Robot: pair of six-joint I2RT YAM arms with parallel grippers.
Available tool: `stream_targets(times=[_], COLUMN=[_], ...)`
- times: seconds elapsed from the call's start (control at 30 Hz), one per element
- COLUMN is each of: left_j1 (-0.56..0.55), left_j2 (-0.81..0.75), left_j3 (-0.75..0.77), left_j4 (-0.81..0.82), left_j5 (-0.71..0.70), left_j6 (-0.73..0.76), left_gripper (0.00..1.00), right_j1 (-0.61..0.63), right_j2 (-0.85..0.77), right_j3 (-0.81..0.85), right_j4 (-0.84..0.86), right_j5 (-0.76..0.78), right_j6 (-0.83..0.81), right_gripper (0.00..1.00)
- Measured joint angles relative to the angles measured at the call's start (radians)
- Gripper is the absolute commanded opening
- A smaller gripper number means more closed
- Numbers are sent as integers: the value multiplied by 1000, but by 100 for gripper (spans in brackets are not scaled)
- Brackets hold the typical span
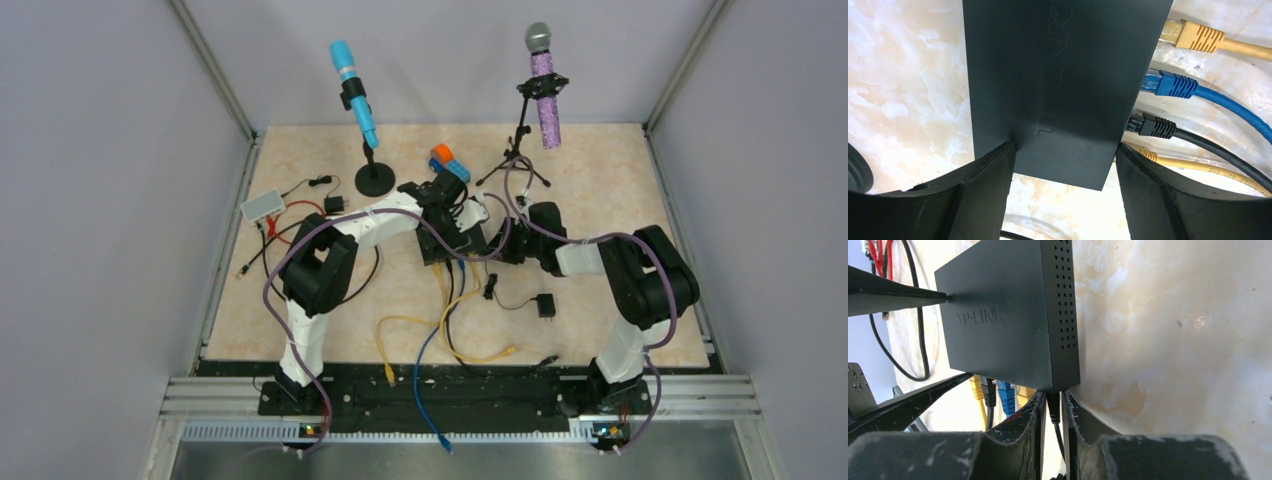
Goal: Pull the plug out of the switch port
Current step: Pull the connector from the switch port.
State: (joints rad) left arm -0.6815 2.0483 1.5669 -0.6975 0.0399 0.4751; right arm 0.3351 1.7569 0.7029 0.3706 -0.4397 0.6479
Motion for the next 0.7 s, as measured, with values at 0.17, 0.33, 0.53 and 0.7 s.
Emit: stream_targets(times=[0.17,0.33,0.53,0.7], left_j1=[1,3,3,3], left_j2=[0,0,0,0], left_j3=[0,0,0,0], left_j4=[3,10,10,10], left_j5=[4,8,8,8], left_j6=[0,-1,-1,0], left_gripper=[76,76,75,75], right_j1=[2,3,0,-4], right_j2=[-2,-21,-35,-35], right_j3=[14,25,24,24], right_j4=[-12,-16,-43,-51], right_j5=[-6,29,76,58], right_j6=[-25,-47,-90,-114], right_gripper=[45,51,35,30])
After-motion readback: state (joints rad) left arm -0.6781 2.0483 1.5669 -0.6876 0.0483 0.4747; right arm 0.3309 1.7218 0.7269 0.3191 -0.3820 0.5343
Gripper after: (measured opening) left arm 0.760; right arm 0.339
